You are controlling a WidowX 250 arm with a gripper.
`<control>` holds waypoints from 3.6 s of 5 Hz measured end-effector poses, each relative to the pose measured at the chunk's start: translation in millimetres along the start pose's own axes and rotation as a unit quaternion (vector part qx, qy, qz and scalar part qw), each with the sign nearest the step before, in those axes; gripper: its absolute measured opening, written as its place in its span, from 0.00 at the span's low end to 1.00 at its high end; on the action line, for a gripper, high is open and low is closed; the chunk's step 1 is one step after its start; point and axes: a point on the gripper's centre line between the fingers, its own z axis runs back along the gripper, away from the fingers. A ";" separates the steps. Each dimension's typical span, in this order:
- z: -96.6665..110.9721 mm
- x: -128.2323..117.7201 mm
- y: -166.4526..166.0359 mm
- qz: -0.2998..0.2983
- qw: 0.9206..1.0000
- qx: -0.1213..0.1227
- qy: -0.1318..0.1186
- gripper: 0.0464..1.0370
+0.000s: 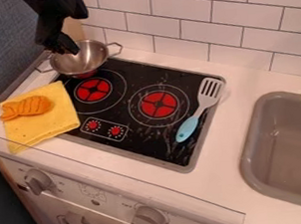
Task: Move the blue spatula between the two burners
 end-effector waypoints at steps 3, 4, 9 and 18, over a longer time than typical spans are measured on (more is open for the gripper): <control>-9.8 32.8 -6.0 -0.175 0.975 -0.125 -0.057 0.96; -14.9 57.7 -14.2 -0.241 0.956 -0.140 -0.093 0.96; -67.0 154.6 -78.1 -0.620 0.730 -0.216 -0.191 0.96; -69.9 161.9 -53.9 -0.661 0.701 -0.179 -0.200 0.25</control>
